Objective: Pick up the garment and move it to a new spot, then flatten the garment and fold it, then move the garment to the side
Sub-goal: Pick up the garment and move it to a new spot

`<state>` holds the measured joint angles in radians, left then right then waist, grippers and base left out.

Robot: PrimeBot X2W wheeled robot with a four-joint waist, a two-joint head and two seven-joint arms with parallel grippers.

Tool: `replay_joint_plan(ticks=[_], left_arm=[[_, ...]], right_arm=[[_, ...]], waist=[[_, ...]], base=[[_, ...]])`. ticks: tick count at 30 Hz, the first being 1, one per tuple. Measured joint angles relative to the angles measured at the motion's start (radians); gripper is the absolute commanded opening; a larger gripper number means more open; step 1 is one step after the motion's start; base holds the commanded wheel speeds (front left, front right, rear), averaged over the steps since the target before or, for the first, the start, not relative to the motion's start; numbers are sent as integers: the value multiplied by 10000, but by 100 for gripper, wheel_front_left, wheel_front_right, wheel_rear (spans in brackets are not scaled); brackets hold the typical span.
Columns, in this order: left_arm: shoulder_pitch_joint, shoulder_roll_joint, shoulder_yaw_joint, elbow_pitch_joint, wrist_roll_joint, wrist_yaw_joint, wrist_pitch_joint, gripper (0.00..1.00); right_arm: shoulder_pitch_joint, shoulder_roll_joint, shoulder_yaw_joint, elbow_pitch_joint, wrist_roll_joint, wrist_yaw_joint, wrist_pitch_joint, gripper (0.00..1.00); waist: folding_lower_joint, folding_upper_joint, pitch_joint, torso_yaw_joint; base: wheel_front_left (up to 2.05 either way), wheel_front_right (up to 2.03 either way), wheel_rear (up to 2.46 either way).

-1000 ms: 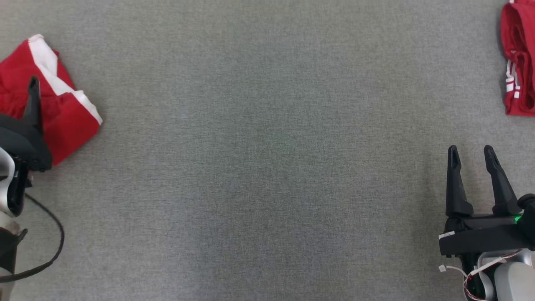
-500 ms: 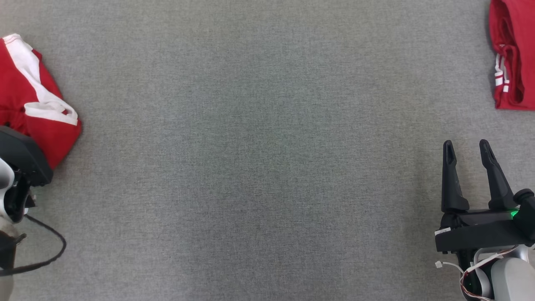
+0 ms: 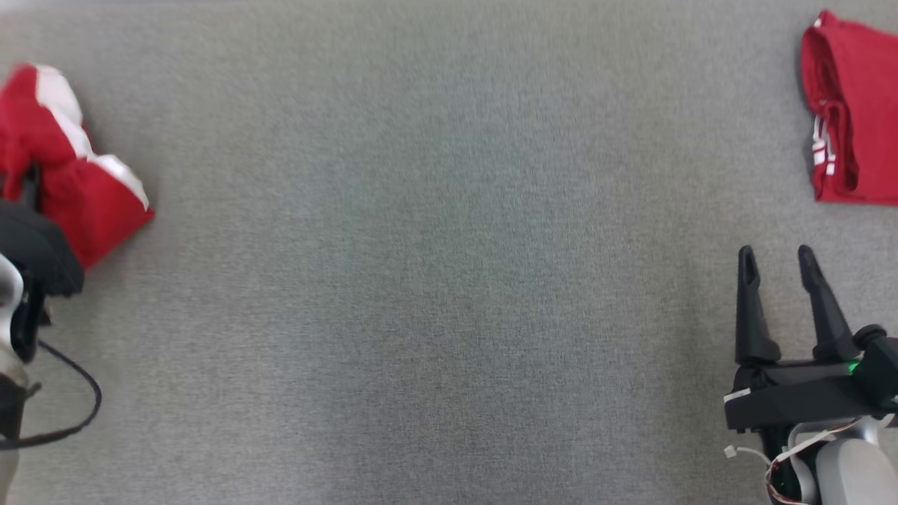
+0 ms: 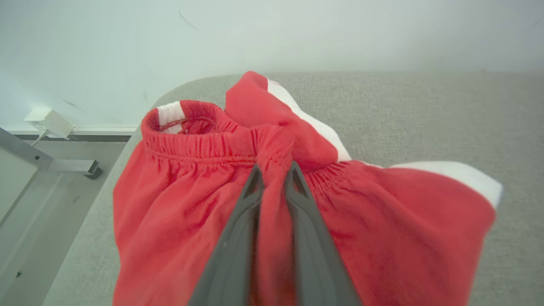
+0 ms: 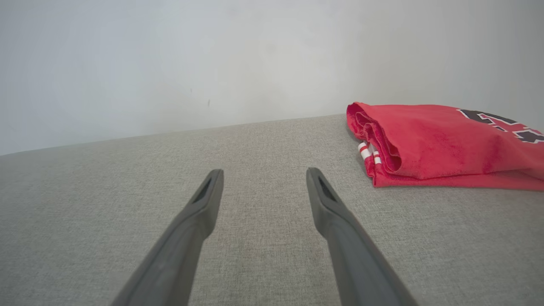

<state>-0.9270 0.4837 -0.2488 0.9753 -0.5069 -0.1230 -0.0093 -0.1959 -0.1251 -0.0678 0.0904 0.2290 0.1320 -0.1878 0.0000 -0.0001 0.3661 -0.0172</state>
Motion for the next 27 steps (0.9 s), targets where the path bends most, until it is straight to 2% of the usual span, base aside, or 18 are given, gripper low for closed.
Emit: replay_joint_plan(ticks=[6,12,22,27], left_arm=[[-470,35,-240,-600,247,-4,-920,0],[-814,-201,-683,-1808,412,-13,-1135,0],[-974,-1348,-1499,-4339,391,-6,-502,0],[-937,-2238,-1969,-5058,293,90,-228,0]], right_arm=[[114,140,138,370,90,0,-157,100],[305,284,203,698,245,0,-330,100],[737,454,58,1072,397,0,-550,100],[875,545,23,1216,485,0,-621,100]], waist=[[0,0,-631,109],[-1,-1,-1303,20],[-1,0,-1992,-1015],[0,0,-2241,-1683]], base=[[0,0,0],[0,0,0],[0,0,0],[0,0,0]])
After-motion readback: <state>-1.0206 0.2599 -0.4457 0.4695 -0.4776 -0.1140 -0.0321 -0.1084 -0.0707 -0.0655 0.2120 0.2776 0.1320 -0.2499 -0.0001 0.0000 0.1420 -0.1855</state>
